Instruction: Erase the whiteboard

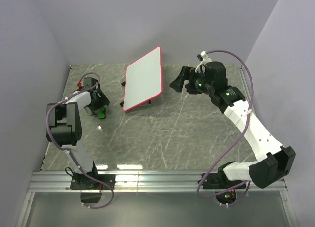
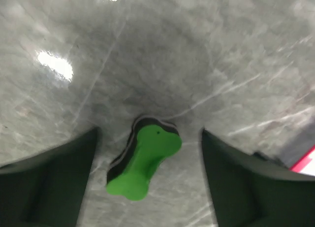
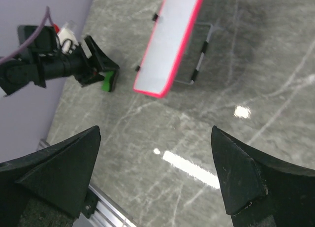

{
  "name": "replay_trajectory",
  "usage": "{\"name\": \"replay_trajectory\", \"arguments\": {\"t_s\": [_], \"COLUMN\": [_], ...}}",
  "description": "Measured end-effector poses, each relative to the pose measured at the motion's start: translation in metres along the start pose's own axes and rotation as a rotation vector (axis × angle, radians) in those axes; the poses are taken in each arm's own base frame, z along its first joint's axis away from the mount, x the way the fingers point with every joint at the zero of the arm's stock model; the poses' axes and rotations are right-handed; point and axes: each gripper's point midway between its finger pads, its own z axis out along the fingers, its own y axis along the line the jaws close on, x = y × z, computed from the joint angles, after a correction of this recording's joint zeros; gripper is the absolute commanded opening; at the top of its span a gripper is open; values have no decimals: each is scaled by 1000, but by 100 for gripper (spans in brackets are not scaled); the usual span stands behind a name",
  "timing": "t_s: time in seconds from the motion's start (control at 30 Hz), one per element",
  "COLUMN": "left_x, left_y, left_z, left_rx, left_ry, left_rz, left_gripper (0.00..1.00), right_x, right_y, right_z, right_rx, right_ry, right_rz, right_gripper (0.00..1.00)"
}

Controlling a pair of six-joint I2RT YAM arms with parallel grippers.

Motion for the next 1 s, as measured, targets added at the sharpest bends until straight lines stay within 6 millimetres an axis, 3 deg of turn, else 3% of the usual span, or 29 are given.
{"name": "replay_trajectory", "arguments": {"t_s": [0.03, 0.2, 0.33, 0.43, 0.57, 0.63, 0.7, 0.83, 1.0], "left_x": [0, -10, -33, -64, -106, -108, -101, -78, -58], "left_y": [2, 7, -10, -54, -153, -187, -206, -209, -184], "left_z": [2, -2, -25, -67, -166, -210, -240, -269, -276], "left_rx": [-11, -65, -51, 45, 284, 381, 446, 483, 452], "left_ry": [-2, -19, -42, -120, -293, -338, -357, -334, -296], "left_rz": [-3, -13, -20, 6, 75, 107, 132, 168, 170], "left_gripper": [99, 100, 99, 99, 100, 99, 99, 99, 100], "right_x": [4, 18, 19, 22, 40, 46, 50, 57, 60], "right_y": [-3, -14, -11, -10, -16, -18, -19, -20, -15], "right_z": [-2, -8, -25, -46, -69, -74, -77, -83, -100], "right_rx": [10, 50, 48, 44, 46, 48, 51, 52, 28], "right_ry": [7, 47, 30, -20, -71, -74, -71, -64, -90], "right_rz": [-1, -20, -40, -40, 8, 27, 39, 41, 33], "right_gripper": [100, 100, 100, 100, 100, 100, 100, 100, 100]}}
